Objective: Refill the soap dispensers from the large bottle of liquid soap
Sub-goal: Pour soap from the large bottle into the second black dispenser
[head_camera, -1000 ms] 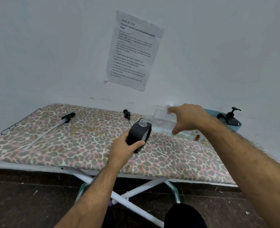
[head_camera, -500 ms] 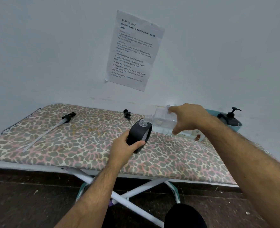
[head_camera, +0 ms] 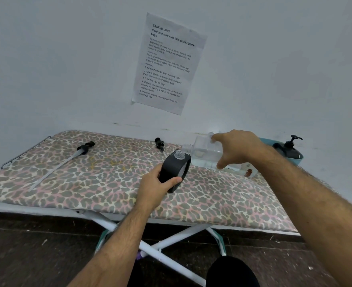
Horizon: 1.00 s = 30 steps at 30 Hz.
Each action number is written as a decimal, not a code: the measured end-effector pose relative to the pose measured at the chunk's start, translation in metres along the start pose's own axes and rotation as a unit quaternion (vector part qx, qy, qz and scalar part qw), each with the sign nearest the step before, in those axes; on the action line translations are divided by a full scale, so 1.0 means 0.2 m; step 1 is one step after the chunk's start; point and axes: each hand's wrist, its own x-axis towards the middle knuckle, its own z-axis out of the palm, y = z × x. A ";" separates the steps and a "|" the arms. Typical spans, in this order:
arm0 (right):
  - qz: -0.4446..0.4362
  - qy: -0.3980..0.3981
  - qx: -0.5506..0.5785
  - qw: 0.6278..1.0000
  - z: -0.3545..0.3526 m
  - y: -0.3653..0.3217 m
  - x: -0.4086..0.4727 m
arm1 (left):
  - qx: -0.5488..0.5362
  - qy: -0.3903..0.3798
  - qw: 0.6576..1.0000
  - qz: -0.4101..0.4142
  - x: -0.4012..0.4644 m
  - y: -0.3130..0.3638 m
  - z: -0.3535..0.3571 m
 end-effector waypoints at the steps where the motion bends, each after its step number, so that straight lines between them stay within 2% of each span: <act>1: 0.000 0.001 0.000 1.000 0.00 0.00 0.00 | 0.000 0.000 1.000 -0.001 0.00 0.00 0.00; 30: -0.004 0.000 -0.007 1.000 0.00 0.00 0.01 | 0.001 0.003 1.000 -0.003 -0.01 0.01 0.00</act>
